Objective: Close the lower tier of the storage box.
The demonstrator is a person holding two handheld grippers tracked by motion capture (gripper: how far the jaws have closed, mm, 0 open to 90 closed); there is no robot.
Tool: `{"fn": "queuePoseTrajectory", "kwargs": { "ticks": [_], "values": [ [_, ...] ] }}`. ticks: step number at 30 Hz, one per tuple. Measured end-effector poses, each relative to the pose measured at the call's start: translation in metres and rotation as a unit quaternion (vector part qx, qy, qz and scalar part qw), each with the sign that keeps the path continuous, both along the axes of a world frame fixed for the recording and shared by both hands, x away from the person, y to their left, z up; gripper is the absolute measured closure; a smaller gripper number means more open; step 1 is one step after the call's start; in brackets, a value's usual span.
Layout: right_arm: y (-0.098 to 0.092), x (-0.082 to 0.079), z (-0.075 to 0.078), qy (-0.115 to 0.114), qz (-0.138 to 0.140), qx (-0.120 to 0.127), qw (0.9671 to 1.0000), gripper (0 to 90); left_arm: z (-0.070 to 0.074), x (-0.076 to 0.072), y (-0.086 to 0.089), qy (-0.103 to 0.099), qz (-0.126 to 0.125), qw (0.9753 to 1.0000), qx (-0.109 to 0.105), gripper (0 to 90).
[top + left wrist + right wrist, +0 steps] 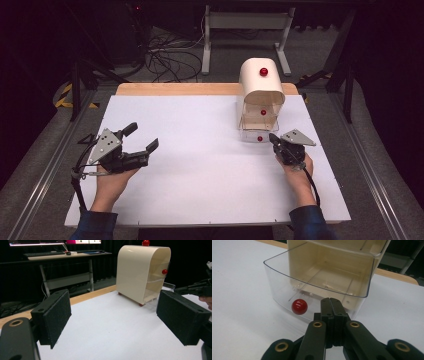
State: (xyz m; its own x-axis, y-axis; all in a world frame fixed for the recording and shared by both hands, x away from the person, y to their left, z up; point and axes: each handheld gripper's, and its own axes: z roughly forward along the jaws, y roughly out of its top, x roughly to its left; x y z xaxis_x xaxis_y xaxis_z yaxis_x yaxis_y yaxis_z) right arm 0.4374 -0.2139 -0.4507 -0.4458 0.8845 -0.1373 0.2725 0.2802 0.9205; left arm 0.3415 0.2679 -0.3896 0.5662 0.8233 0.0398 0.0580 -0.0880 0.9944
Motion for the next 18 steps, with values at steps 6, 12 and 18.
{"fn": "queuePoseTrajectory", "kwargs": {
  "ticks": [6, 12, 18],
  "values": [
    [0.0013, 0.0023, 0.0005, -0.002, -0.001, 0.0, 1.0, 90.0, 0.0, 0.0001, 0.0004, 0.001, 0.0, 1.0, 0.003, 13.5],
    [0.0027, 0.0044, 0.0012, -0.004, -0.002, 0.001, 1.0, 90.0, -0.0011, 0.0014, 0.0002, 0.002, 0.0, 1.0, 0.004, 13.7],
    [0.0029, 0.0065, 0.0017, -0.006, -0.002, 0.002, 1.0, 90.0, -0.0015, 0.002, 0.0005, 0.003, 0.001, 1.0, 0.005, 13.7]
  ]
}}
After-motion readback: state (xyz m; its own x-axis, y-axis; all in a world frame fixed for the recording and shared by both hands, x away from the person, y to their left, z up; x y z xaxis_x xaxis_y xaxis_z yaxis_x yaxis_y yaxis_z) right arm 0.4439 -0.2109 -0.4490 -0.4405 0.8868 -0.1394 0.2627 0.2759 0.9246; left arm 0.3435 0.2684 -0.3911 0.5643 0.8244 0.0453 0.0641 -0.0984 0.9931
